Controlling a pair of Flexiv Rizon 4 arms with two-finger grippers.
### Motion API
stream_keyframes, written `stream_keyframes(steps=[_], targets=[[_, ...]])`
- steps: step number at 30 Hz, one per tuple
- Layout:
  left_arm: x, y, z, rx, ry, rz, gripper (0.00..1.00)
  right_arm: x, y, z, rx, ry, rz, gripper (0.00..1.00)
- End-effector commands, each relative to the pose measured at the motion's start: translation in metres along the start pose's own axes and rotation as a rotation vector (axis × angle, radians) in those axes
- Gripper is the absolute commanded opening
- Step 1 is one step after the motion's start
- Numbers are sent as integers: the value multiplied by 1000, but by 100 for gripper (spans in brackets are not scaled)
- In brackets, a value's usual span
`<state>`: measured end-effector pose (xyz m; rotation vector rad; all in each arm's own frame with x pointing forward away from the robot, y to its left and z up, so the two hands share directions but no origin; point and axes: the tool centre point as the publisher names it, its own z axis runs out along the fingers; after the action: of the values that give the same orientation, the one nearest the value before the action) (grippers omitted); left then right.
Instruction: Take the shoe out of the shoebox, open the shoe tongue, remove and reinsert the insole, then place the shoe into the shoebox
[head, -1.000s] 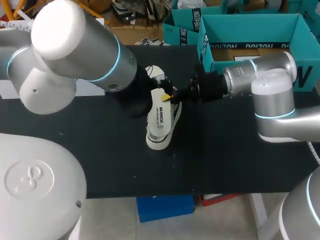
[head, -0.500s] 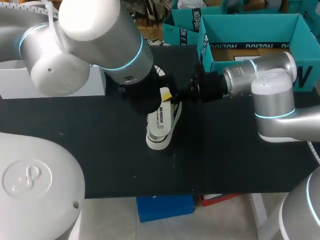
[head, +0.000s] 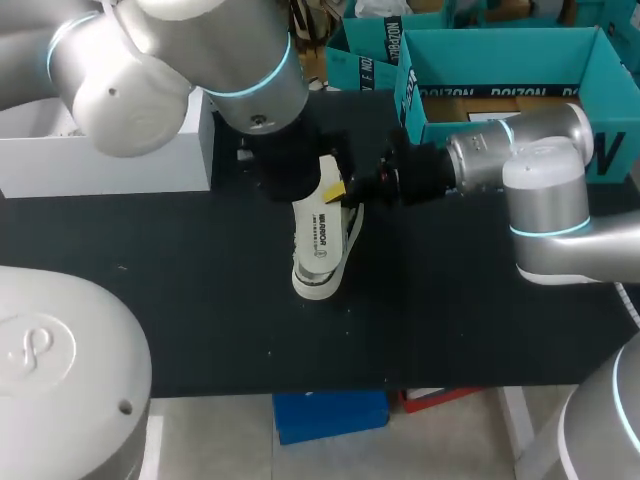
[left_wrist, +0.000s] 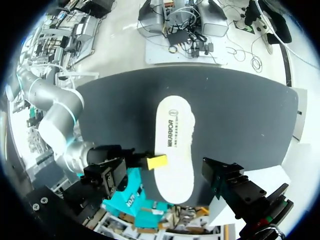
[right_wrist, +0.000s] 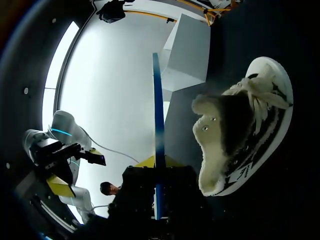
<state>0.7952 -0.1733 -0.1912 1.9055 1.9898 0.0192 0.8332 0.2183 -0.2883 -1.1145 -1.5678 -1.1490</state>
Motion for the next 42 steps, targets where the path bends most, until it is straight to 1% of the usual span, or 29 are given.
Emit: stream_keyframes(steps=[1, 9, 17, 23, 38, 42], targets=[[-9, 2, 3, 13, 35, -9, 100, -1, 0, 2, -3, -1, 0, 0], [-12, 2, 6, 39, 63, -10, 100, -1, 0, 2, -3, -1, 0, 0], [-14, 20, 13, 45, 72, -9, 100, -1, 0, 2, -3, -1, 0, 0], [-14, 42, 23, 44, 82, -11, 100, -1, 0, 2, -3, -1, 0, 0], [-5, 116, 52, 50, 104, -52, 100, -1, 0, 2, -3, -1, 0, 0], [-2, 132, 59, 50, 108, -60, 100, -1, 0, 2, -3, -1, 0, 0]])
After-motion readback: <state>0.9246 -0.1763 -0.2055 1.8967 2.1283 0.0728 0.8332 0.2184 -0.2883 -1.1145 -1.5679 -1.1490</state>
